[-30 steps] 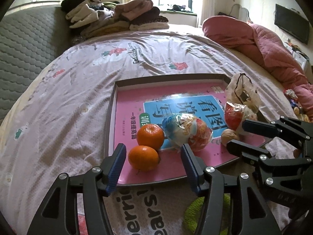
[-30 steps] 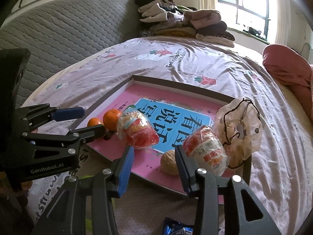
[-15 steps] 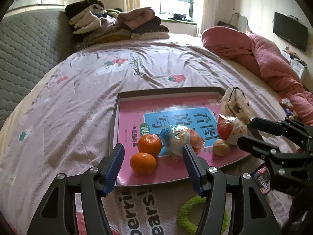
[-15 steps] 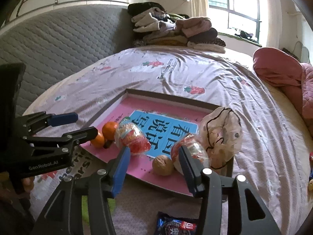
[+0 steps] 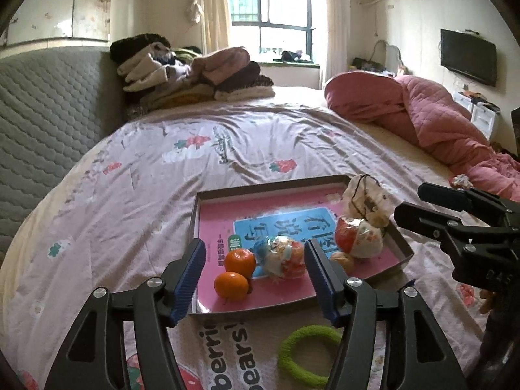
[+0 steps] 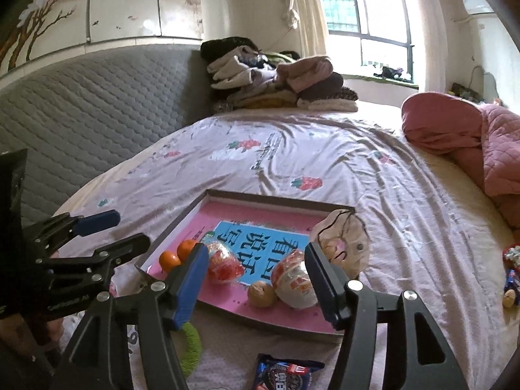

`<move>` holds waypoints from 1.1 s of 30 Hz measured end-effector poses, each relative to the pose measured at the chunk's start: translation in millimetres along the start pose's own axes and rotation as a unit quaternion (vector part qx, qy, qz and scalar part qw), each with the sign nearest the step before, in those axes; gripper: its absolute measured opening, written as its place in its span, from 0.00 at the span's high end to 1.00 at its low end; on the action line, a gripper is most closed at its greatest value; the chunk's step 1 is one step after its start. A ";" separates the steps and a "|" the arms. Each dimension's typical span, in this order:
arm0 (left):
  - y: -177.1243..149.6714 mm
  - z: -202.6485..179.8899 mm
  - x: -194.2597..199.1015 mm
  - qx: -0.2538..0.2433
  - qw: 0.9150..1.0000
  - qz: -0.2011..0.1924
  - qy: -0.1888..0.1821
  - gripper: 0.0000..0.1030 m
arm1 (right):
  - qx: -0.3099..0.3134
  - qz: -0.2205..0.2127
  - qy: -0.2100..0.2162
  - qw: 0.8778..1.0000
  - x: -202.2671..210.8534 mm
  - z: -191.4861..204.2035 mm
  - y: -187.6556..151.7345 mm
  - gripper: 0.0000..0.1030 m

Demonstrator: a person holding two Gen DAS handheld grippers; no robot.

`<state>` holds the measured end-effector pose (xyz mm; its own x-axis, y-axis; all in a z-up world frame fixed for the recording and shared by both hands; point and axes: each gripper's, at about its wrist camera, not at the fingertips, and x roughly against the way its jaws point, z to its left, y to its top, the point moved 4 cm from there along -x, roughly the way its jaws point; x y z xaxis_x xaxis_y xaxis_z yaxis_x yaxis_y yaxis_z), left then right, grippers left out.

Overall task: Organize objects
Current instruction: 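Withdraw both open grippers back from the tray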

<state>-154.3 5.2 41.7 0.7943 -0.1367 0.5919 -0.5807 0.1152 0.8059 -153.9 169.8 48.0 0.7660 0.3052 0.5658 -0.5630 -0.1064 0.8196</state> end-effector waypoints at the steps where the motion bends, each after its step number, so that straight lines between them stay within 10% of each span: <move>1: 0.5 -0.8 3.3 0.000 1.000 -0.004 0.001 0.29 | -0.003 -0.002 -0.002 1.000 2.0 -1.6 -0.5 0.41; 33: -34.3 -12.1 24.8 -0.004 1.000 0.006 0.017 0.29 | -0.005 -0.007 -0.016 1.000 38.8 -3.4 -44.0 0.38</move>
<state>-112.6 9.8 28.5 0.7925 -0.1019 0.6013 -0.5895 0.1247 0.7981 -100.5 189.5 33.6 0.7828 0.2766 0.5574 -0.5558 -0.0921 0.8262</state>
